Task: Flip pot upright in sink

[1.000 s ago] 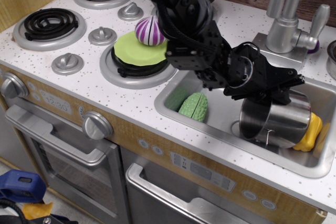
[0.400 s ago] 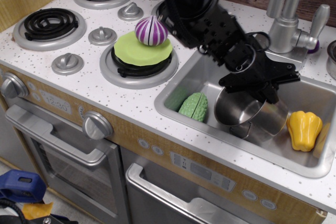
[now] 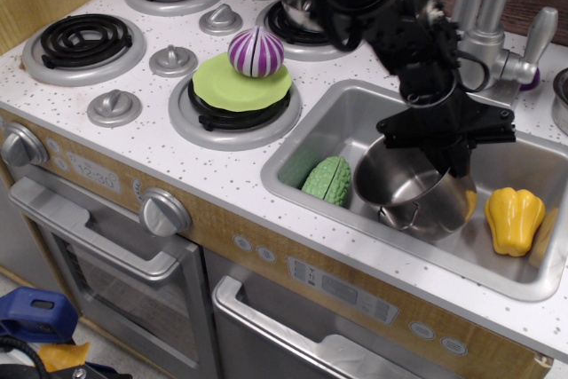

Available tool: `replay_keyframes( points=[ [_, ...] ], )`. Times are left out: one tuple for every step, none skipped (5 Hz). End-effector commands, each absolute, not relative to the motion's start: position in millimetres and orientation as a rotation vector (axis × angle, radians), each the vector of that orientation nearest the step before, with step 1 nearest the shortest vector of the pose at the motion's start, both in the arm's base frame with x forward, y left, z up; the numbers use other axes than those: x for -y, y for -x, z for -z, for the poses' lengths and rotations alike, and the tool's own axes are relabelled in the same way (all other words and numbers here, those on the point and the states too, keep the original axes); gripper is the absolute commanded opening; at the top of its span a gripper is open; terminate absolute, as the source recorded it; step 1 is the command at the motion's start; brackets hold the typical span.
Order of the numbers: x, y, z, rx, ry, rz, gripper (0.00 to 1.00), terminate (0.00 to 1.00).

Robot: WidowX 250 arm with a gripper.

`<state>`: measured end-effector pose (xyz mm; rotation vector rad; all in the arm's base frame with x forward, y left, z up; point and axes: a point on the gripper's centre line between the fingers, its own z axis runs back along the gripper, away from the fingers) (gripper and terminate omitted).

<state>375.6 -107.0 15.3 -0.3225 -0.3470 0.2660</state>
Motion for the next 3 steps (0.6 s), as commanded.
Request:
replay_keyframes(
  points=[
    [110.3, -382.8, -23.0, 0.37, 0.199, -0.191, 1.0, 0.0],
    [110.3, -382.8, -23.0, 0.37, 0.199, -0.191, 1.0, 0.0],
    [110.3, -382.8, -23.0, 0.37, 0.199, -0.191, 1.0, 1.0]
  ],
)
